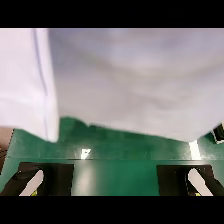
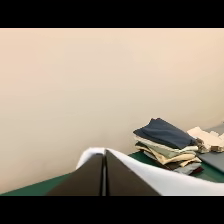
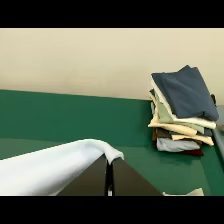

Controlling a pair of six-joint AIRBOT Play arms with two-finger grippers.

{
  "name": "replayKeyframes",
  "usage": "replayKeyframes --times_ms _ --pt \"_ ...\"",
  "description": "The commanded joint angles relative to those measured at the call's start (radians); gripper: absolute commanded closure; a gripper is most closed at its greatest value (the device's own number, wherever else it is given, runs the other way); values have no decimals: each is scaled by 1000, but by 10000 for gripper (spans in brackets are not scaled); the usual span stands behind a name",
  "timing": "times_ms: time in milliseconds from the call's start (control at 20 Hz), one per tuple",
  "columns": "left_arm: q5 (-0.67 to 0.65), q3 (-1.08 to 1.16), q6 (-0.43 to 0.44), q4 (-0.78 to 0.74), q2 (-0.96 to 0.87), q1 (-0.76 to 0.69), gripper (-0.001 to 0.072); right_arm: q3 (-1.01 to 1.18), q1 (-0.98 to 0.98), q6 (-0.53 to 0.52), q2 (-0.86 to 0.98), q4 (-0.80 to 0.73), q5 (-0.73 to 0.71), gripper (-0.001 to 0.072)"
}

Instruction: Fold the shirts.

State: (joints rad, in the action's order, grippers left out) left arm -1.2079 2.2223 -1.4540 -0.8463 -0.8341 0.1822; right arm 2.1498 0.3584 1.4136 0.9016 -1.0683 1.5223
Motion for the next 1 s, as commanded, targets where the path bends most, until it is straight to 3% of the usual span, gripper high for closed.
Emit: replayKeyframes --times_ms 0,150,350,650,750,850,950 --pt "-6 -180 -13 -95 -4 1 686 -61 -58 -2 90 -4 48 699" --pt "-41 -462 -3 -87 -95 1 685 -257 -161 -8 203 -85 43 699" --pt "-86 -628 60 -87 -373 -25 685 -386 -278 -6 450 -164 47 700" --pt "98 -576 129 -70 -828 -91 685 -277 -324 40 844 -164 -29 699" --pt "138 -514 132 -55 -898 -91 685 -192 -323 84 925 -163 -67 700" --pt "173 -472 189 -55 -910 -91 685 -131 -328 87 957 -164 -91 700" --pt "134 -418 209 -80 -909 -78 685 -112 -336 80 952 -167 -119 700"
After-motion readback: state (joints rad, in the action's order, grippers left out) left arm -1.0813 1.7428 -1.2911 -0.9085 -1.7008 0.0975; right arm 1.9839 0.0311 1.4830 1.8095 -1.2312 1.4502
